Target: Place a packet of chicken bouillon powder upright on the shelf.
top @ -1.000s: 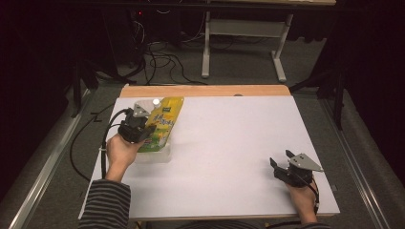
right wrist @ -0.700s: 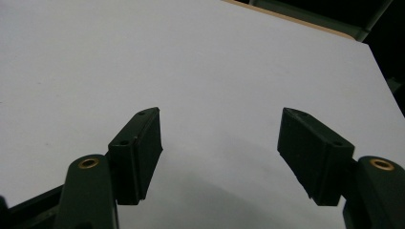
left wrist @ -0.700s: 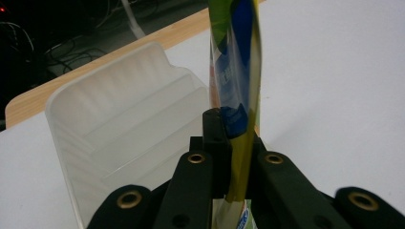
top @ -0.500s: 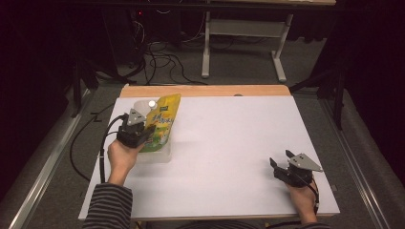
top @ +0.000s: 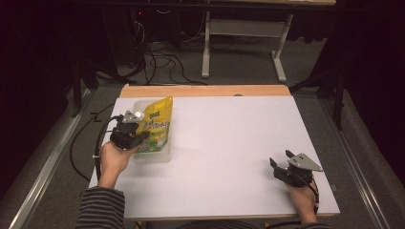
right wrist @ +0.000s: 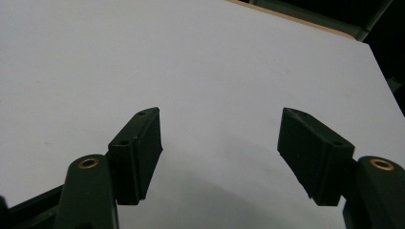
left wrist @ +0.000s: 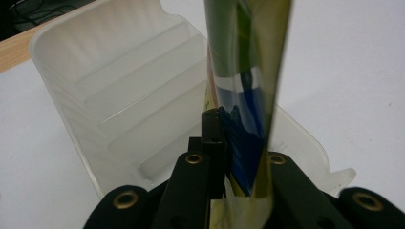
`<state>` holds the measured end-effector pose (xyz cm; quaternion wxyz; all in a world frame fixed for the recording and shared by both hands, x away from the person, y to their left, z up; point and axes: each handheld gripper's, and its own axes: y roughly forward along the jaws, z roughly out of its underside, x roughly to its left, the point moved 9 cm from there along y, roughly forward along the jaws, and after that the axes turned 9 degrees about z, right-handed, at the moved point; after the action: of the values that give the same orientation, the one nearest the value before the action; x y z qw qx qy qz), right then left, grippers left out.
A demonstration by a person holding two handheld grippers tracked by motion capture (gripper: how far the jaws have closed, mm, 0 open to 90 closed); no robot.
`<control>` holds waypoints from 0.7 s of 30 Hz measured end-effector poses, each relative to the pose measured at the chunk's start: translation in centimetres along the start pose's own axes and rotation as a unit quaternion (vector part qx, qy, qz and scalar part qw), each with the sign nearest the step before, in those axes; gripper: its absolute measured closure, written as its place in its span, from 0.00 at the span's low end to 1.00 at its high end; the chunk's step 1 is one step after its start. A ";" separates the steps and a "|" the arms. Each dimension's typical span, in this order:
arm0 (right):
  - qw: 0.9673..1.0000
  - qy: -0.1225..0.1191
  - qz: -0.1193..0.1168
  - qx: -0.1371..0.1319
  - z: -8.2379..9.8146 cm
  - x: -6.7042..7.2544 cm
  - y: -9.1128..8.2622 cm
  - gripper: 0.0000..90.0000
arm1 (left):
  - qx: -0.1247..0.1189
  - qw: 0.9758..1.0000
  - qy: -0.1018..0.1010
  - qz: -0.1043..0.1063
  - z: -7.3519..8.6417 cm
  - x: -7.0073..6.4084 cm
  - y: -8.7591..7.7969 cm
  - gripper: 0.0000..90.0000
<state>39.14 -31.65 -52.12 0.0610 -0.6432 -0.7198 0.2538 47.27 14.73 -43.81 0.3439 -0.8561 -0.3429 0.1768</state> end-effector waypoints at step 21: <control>1.000 -0.003 0.000 0.003 0.0 0.0 0.0 0.36 | -0.069 0.997 0.021 -0.022 0.2 0.0 0.6 0.98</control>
<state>39.15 -31.62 -52.18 0.0610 -0.6423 -0.7192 0.2579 47.41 14.51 -44.34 0.2949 -0.8735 -0.3658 0.1274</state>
